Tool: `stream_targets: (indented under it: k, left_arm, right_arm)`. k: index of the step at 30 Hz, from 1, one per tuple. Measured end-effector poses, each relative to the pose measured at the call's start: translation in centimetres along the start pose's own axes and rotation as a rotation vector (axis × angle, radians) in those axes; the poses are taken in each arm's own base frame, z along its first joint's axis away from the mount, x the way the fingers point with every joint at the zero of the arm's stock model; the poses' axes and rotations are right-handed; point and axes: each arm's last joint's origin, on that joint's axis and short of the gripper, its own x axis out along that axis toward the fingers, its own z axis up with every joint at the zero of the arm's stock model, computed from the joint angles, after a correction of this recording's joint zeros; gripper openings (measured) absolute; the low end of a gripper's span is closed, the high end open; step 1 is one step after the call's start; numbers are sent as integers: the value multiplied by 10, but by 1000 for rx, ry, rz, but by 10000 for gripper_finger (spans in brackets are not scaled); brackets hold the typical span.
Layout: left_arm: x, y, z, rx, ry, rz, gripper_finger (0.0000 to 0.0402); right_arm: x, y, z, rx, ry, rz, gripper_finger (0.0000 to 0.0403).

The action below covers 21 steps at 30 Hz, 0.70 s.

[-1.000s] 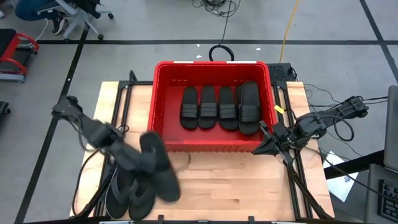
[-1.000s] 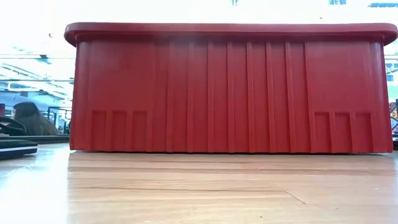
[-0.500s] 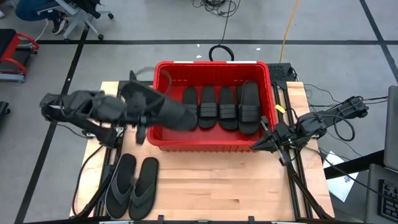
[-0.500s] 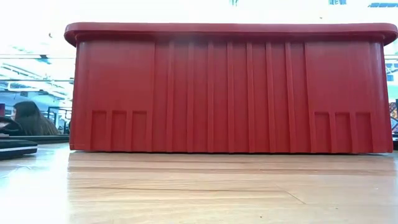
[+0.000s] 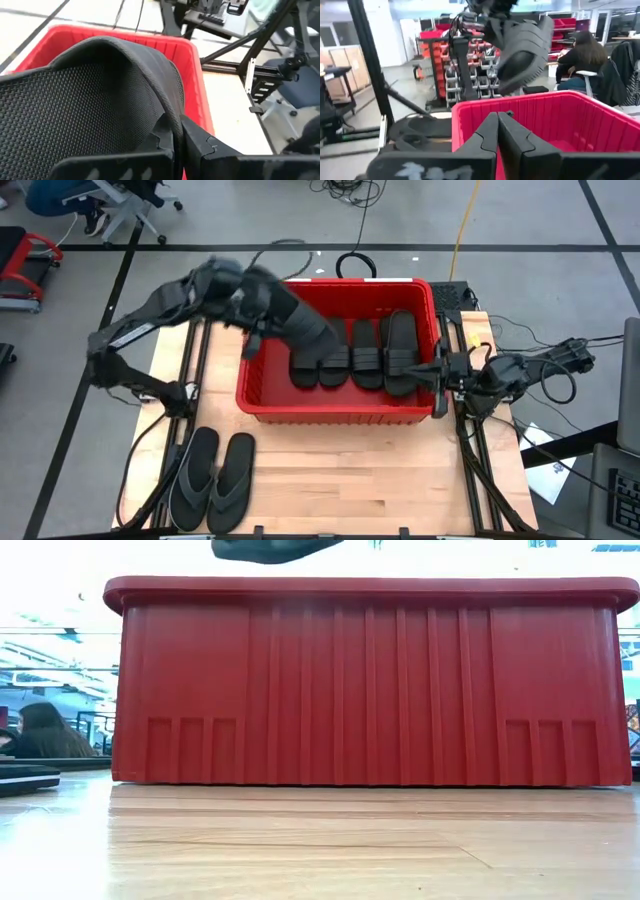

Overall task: Pick and place slides into bin
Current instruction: Put the black slipper into the red bin

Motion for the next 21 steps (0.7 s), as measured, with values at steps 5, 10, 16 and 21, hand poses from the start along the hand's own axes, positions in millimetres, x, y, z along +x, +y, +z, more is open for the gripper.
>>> stream_targets:
  k: [5, 10, 16, 21]
  left_arm:
    - [30, 50, 12, 80, -23, -146, 3]
    - [70, 83, 22, 141, -38, -315, 3]
    - [136, 113, 17, 177, -33, -489, 2]
    - [178, 133, 5, 130, 8, -542, 2]
  right_arm:
    - [0, -4, 3, 7, -33, -99, 0]
    - [0, -6, 3, 12, -32, -153, 0]
    - [-1, -7, 3, 3, -35, -157, 0]
    - [-3, -8, 2, -10, -22, -168, 0]
